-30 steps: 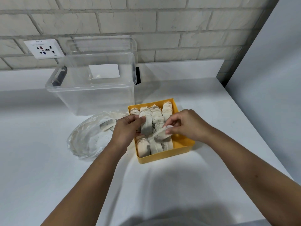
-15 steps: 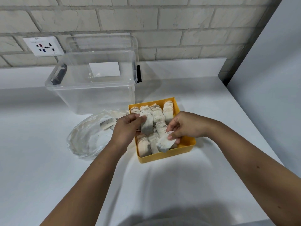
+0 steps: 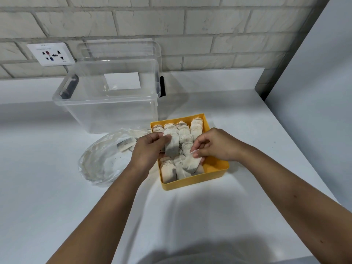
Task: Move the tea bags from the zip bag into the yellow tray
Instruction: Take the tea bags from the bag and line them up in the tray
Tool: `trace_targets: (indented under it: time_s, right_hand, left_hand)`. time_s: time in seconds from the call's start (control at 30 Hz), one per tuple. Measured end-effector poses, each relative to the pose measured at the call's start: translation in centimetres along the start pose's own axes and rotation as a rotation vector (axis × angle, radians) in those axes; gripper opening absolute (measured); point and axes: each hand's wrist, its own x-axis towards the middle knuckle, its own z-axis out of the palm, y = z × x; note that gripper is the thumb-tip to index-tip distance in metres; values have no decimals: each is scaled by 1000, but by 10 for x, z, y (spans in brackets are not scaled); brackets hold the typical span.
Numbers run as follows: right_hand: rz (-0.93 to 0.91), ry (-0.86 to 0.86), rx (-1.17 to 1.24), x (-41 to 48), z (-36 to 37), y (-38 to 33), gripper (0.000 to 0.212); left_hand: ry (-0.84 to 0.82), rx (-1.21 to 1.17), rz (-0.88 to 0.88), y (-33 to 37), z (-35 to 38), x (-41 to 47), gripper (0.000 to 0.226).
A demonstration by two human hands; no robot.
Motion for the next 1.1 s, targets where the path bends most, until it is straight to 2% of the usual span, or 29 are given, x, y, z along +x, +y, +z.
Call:
trace_targets:
  time_s: [0.13,0.23,0.33,0.57,0.67,0.73,0.83,0.93,1.03,1.1]
  right_hand:
    - [16,-169,-70,-2,-18,-7,12]
    - [36,-207,-233,7,-16,-3,11]
    - [44,-191,-367,17,-7,2,10]
    - [-58,-106,-402,26,6,0,21]
    - [-75,-28,-391,24,5,-1,35]
    - [-79,71,-244,19,4,-6,39]
    - [-97,223,-27,12,6,-14,29]
    - [-156,307,-51,11,7,-18,16]
    - [-188,390,-134,9,-4,-14,13]
    - [-168,508,-284,8,-16,-7,15]
  left_hand:
    - [-2,5,0,-1,0,1,15]
    - [-1,-5,4,-2,1,0,17]
    - [-11,4,10,-2,2,-2,15]
    - [-23,-6,-7,-3,1,-2,18]
    - [-27,-50,-26,-1,3,-4,13]
    - [-36,-77,-30,1,3,-5,5]
    - [-52,-97,-36,4,6,-5,6]
    - [-71,-85,-28,8,11,-5,10]
    - [-53,-76,-17,10,12,-4,11]
    - [-34,-65,-2,9,10,-2,11]
